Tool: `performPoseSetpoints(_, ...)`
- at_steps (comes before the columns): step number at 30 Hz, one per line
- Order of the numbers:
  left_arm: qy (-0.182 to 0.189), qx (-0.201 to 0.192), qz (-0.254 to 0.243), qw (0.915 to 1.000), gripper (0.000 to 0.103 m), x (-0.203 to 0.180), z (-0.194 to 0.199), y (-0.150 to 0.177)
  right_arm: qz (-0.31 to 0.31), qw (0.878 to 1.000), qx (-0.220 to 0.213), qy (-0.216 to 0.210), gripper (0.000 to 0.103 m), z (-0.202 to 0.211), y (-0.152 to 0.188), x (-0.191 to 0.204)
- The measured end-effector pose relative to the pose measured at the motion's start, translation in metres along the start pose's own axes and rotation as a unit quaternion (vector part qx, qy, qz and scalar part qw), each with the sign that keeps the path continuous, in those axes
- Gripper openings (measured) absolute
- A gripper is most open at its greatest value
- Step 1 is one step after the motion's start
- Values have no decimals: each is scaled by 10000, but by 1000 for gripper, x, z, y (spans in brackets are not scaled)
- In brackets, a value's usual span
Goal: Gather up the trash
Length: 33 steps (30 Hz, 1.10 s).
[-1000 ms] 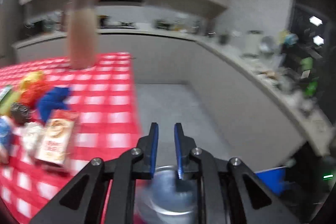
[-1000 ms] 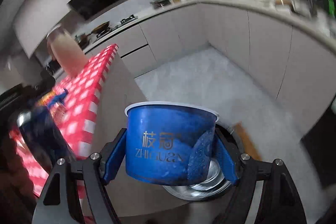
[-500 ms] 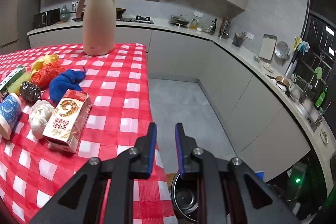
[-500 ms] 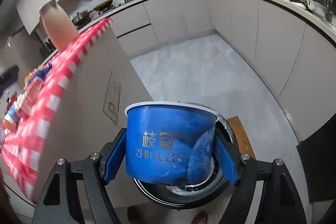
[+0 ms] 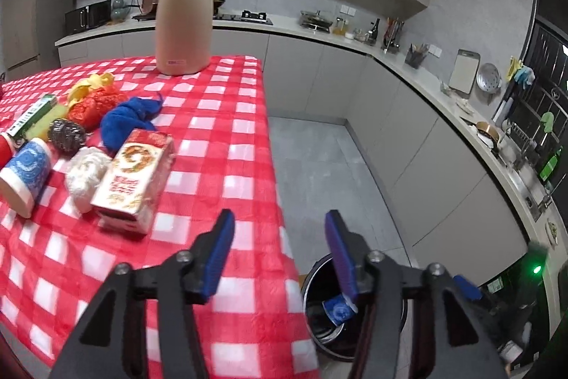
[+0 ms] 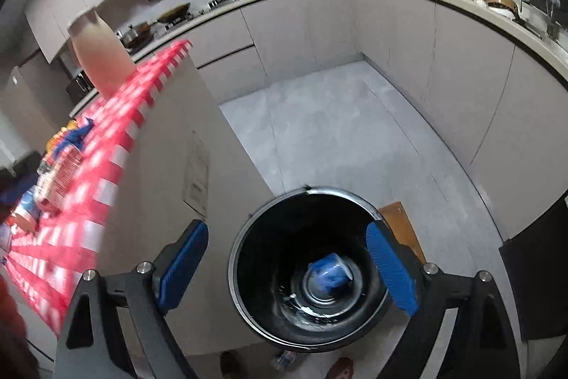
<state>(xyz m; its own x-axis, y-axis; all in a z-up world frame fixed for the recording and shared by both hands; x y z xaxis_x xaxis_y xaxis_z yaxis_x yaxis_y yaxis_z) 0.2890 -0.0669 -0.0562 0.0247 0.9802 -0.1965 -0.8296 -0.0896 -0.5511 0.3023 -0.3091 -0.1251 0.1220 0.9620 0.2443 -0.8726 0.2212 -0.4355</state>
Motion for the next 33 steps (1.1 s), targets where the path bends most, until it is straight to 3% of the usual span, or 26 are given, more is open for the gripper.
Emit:
performPoseSetpoints(8, -199, 105, 109, 9997, 70, 50, 29, 8, 387, 9987, -259, -219, 92, 34, -5, 75)
performPoseSetpoints(22, -724, 28, 626, 9954, 74, 212, 83, 8, 982, 9929, -279, -613, 92, 27, 5, 255)
performPoseSetpoints(27, -679, 57, 647, 9956, 74, 260, 83, -1, 982, 9932, -258, -569, 92, 14, 9, 308)
performPoseSetpoints(33, -439, 276, 494, 9974, 74, 289, 68, -10, 706, 9967, -194, -356, 92, -2, 13, 332)
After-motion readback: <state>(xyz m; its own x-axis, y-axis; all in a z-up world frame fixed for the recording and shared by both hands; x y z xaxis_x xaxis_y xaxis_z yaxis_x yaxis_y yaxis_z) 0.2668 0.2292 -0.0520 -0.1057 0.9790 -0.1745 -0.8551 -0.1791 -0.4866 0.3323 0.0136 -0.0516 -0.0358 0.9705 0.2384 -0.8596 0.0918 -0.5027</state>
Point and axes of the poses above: each gripper's, at about its wrist camera, not at the fingertips, and z roughly against the way its jaws point, x to its left, y to its underside, the point moved 5 cm from there along -z, roughly the way its jaws point, and after that the axes turned 13 degrees about x, right-handed, at the moved point
